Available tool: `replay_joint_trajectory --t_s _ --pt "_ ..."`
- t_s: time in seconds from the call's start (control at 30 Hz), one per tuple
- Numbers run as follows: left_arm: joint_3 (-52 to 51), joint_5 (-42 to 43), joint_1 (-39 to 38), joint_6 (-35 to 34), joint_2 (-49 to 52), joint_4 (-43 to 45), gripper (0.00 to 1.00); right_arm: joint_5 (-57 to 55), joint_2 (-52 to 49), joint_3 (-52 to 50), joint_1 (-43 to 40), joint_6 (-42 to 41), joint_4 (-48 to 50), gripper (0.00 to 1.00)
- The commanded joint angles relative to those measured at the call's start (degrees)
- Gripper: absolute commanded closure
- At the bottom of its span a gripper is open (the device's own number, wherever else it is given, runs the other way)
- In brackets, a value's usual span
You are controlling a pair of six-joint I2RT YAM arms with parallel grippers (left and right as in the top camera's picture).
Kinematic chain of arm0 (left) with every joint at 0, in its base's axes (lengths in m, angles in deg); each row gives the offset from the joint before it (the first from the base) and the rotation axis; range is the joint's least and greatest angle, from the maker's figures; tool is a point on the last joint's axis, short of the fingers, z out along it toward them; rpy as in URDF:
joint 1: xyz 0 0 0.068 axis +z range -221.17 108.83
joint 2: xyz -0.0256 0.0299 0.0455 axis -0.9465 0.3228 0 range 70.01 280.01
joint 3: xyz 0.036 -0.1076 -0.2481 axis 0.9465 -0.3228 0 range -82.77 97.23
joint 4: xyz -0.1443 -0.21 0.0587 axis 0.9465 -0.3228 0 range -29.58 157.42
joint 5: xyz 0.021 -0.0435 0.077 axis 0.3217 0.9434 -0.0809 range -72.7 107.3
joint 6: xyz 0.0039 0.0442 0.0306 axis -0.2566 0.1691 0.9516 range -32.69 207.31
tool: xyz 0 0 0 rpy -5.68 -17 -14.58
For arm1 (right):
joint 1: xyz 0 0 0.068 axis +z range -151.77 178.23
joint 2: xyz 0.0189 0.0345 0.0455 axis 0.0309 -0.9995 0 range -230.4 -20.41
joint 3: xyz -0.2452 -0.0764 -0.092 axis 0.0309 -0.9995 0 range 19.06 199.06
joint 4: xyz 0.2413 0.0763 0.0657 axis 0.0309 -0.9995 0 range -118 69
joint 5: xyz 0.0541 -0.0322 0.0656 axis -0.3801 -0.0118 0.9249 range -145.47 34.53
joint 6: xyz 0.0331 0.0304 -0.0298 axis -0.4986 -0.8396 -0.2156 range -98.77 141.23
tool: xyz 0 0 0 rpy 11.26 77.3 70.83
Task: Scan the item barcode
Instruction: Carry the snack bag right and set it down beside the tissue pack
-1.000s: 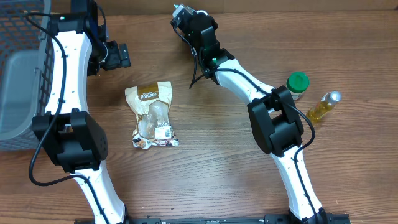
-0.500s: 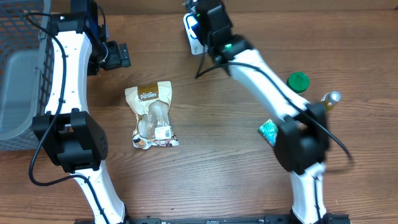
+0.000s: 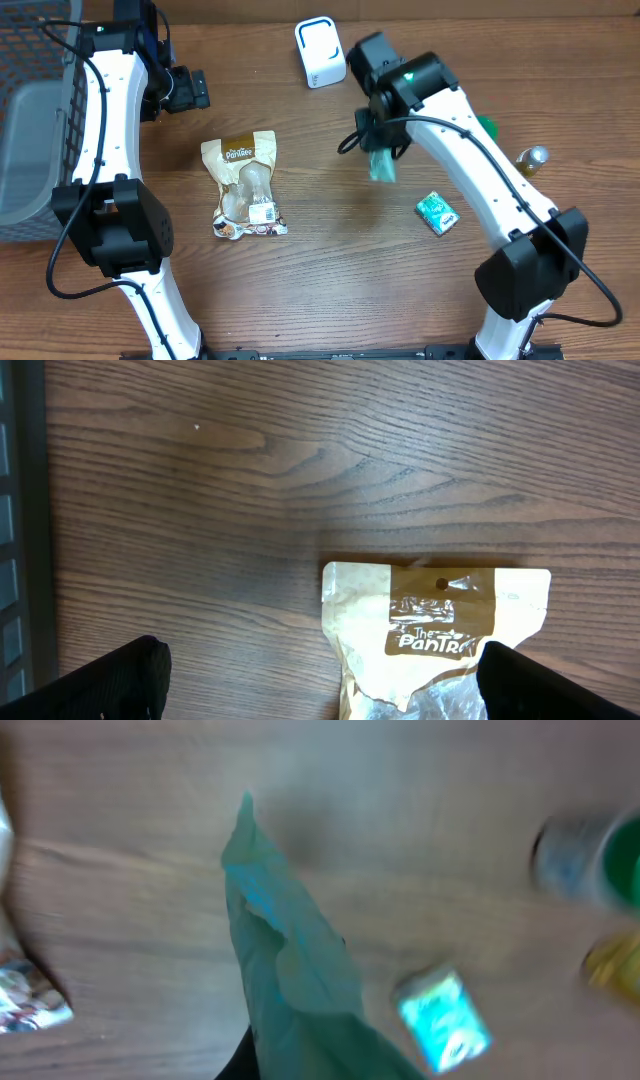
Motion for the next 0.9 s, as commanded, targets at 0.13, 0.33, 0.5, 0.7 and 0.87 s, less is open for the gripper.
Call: replay_joint_trajectory --t_s 0.13,0.33,0.5,0.7,0.87 --pt "0.83 -0.35 -0.42 -0.37 -1.68 0.09 0.0 1.22 0.2 -15.56 -0.46 -9.11 3.34 0.91" --pt "0.83 -0.35 -0.42 -0.37 -1.68 0.09 0.0 0.09 0.2 -22.4 -0.55 -9.09 8.33 0.9" --pt "0.83 -0.35 -0.44 -0.37 -1.68 0.09 0.0 -2.93 0.2 -23.82 -0.55 -9.11 8.28 0.9" --pt "0.83 -0.35 -0.42 -0.37 -1.68 0.09 0.0 -4.04 0.2 -23.82 -0.55 -9.11 8.28 0.77" --pt "0.83 -0.35 -0.42 -0.37 -1.68 0.09 0.0 -6.32 0.2 -23.82 -0.55 -9.11 9.4 0.24"
